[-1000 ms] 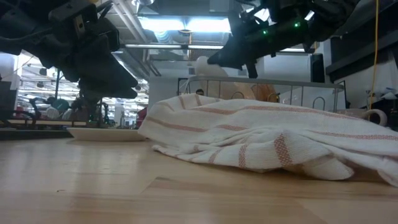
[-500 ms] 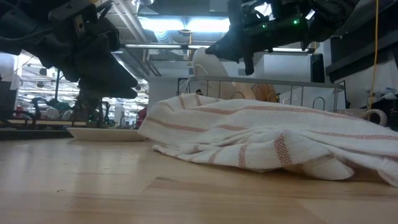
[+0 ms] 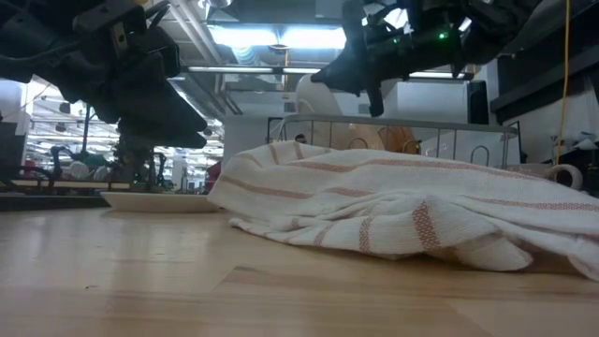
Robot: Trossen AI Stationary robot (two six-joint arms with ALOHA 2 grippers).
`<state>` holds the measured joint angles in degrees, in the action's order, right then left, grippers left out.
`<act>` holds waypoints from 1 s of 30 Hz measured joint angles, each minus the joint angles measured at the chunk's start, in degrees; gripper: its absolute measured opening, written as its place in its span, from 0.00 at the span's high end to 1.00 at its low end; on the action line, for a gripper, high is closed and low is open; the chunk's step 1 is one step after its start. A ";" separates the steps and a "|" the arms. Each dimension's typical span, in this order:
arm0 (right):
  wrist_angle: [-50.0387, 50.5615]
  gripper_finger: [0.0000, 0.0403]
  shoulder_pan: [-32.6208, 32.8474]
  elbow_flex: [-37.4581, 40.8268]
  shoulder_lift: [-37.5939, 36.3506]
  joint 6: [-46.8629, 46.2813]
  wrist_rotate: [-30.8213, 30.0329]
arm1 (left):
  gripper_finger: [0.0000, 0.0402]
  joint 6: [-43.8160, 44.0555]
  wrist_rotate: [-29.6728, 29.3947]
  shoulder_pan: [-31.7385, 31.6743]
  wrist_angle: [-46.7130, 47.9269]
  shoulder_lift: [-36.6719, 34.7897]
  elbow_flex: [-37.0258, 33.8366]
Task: Sort dishes
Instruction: Put the white plate into the dish rack
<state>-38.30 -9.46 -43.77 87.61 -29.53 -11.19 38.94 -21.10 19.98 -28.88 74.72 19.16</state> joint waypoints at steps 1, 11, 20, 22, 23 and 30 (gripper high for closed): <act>0.00 0.98 -0.44 0.00 0.00 -0.58 0.13 | 0.69 0.02 0.00 0.13 0.00 0.00 0.00; 0.27 0.98 -4.39 -0.09 -0.05 -7.08 3.41 | 0.69 -0.11 0.00 1.17 0.00 0.00 0.00; 4.19 0.96 -5.30 -0.09 -0.11 -7.46 4.32 | 0.69 -0.07 0.00 1.17 -0.01 0.00 0.00; 4.49 0.95 -5.28 -0.09 -0.11 -6.78 4.37 | 0.69 -0.11 0.00 1.17 -0.01 0.00 0.00; 4.55 0.94 -5.22 -0.09 -0.11 -6.15 4.39 | 0.69 -0.11 0.00 1.16 0.00 0.00 0.00; 5.17 0.88 -5.24 0.02 -0.02 -4.53 4.80 | 0.69 -0.07 -0.02 1.15 -0.02 0.00 0.00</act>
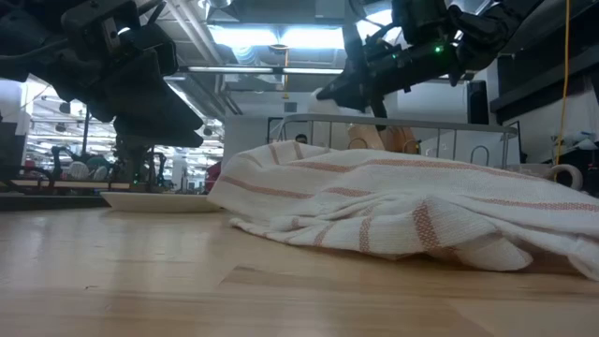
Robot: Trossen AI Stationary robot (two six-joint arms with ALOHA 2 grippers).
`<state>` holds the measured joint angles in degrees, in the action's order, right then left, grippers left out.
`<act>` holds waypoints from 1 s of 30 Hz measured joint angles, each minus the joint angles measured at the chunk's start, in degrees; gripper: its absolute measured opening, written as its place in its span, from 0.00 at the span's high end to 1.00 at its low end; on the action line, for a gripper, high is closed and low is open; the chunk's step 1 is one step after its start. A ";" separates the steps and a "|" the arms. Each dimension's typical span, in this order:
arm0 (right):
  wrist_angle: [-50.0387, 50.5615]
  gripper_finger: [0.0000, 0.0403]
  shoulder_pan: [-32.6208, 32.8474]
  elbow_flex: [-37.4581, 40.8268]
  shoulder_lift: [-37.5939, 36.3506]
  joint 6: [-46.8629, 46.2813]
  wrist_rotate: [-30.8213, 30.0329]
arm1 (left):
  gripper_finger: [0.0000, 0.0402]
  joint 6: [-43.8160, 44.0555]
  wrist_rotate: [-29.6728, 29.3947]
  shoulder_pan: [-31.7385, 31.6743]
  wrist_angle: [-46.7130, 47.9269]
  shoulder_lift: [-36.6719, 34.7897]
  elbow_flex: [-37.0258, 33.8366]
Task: Sort dishes
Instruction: Put the white plate into the dish rack
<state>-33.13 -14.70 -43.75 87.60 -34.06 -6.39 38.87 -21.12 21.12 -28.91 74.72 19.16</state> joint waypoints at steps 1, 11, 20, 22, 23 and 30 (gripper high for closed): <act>0.05 0.87 0.00 0.02 0.04 0.04 0.26 | 0.69 0.00 0.00 0.00 0.00 0.00 -0.01; 0.42 0.70 0.00 0.04 0.06 0.04 1.94 | 0.69 -0.04 -0.01 0.00 0.00 0.00 -0.01; 2.67 0.66 -1.99 0.02 0.06 0.94 10.87 | 0.69 -0.06 -0.02 0.00 0.00 0.00 -0.02; 3.81 0.66 -2.35 0.02 0.06 2.51 12.67 | 0.69 -0.06 -0.02 0.00 0.00 0.00 -0.02; 4.02 0.66 -2.28 0.02 0.06 2.73 12.58 | 0.69 -0.07 -0.02 0.00 0.00 0.00 -0.02; 6.56 0.66 -2.69 0.02 -1.19 5.33 11.74 | 0.69 -0.06 -0.02 0.00 0.00 0.00 -0.02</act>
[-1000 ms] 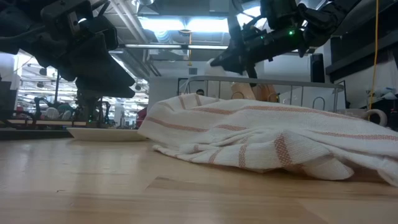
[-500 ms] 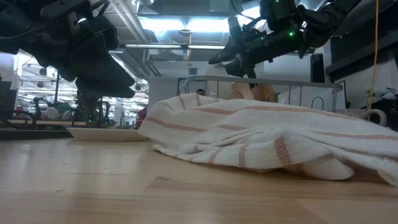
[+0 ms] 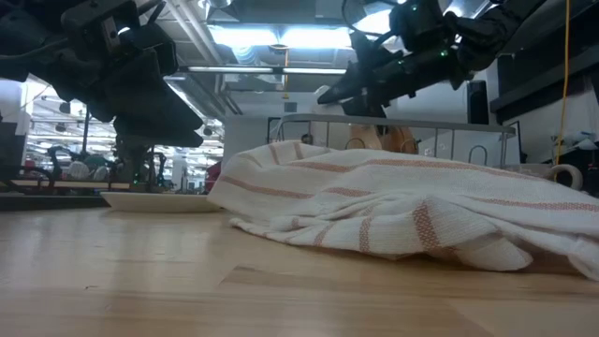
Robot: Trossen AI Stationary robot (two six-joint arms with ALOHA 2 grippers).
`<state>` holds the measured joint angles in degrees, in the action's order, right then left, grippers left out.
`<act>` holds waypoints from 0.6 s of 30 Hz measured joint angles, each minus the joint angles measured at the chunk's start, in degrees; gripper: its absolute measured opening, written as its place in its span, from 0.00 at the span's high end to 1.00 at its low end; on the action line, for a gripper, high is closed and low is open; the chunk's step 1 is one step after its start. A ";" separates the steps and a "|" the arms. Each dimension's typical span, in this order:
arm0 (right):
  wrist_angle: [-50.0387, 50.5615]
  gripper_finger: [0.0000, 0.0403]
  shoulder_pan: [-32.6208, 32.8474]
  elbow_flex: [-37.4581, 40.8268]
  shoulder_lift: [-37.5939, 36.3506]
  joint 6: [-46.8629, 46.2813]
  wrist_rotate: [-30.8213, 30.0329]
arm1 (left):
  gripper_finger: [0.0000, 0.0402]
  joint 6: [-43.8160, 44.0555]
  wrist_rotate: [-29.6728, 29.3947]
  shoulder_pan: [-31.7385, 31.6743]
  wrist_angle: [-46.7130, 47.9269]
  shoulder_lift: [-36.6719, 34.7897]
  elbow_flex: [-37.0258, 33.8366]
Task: Sort dishes
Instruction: Put the white plate into the dish rack
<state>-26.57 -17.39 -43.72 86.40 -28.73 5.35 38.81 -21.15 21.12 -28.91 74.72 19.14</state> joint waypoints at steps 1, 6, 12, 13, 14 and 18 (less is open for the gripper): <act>1.06 0.66 0.00 0.00 -0.52 0.59 -0.28 | 0.69 -0.02 0.00 0.00 0.00 0.00 0.00; 8.89 0.66 0.22 -0.02 -4.44 3.95 -3.11 | 0.69 -0.04 0.00 -0.08 -0.41 0.00 0.00; 13.88 0.66 0.20 -0.06 -7.46 6.73 -6.17 | 0.69 -0.35 -0.09 -0.17 -0.35 0.00 0.00; 13.77 0.66 0.22 -0.07 -7.51 6.73 -6.24 | 0.69 -0.29 -0.13 -0.17 -0.37 0.00 0.00; 13.80 0.66 0.22 -0.07 -7.51 6.87 -6.20 | 0.69 -0.18 -0.15 -0.17 -0.39 0.00 0.00; 14.20 0.66 0.22 -0.07 -7.53 8.12 -5.76 | 0.69 0.04 -0.16 -0.17 -0.54 0.00 0.00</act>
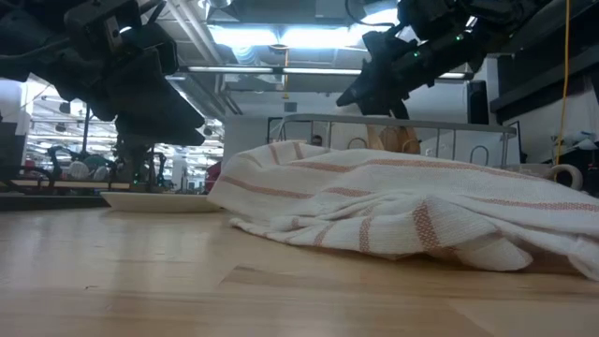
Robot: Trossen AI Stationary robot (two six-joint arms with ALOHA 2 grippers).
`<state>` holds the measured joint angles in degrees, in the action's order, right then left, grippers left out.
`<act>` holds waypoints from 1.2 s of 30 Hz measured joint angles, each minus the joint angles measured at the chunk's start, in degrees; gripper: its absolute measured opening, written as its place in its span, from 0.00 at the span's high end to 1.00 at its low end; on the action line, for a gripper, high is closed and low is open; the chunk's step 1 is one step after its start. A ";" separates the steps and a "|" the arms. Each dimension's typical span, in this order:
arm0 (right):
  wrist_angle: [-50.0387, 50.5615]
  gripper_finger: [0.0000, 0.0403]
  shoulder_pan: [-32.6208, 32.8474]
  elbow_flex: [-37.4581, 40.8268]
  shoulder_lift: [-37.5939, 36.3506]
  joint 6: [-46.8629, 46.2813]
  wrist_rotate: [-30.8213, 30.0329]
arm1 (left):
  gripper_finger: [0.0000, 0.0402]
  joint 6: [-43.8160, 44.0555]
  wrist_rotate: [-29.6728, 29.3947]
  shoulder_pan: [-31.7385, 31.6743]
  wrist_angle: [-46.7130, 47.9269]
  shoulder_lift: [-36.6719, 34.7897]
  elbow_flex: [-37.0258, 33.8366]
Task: Sort dishes
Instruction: Put the white plate into the dish rack, then put the blue plate into the dish rack
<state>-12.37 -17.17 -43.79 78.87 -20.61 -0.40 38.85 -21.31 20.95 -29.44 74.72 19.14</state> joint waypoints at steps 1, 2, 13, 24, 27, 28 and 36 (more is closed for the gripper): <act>0.01 0.66 0.00 0.00 0.00 0.26 0.00 | 0.69 0.00 0.00 0.00 -0.01 0.00 0.00; -0.05 0.66 0.00 0.00 0.00 0.57 0.00 | 0.69 0.02 0.00 0.00 -0.02 0.00 0.00; 2.05 0.66 1.07 -3.97 0.00 3.36 -1.51 | 0.69 -0.51 -0.38 0.00 -0.03 0.00 0.00; 14.88 0.66 1.01 -5.38 0.00 4.74 -7.77 | 0.69 -0.58 -0.38 0.00 -0.03 0.00 0.00; 14.88 0.66 1.01 -5.40 -0.02 6.06 -8.02 | 0.69 -0.48 -0.38 0.00 -0.03 0.00 0.00; 14.88 0.66 1.02 -5.40 -0.02 6.31 -8.02 | 0.69 -0.46 -0.38 0.00 -0.03 0.00 0.00; 17.30 0.66 1.07 -6.73 -1.11 12.42 -7.58 | 0.69 -1.34 -0.36 0.00 0.11 -0.89 0.00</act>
<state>4.92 -16.10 -50.52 77.77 -8.19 -7.98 37.51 -21.67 20.95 -29.34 73.83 19.14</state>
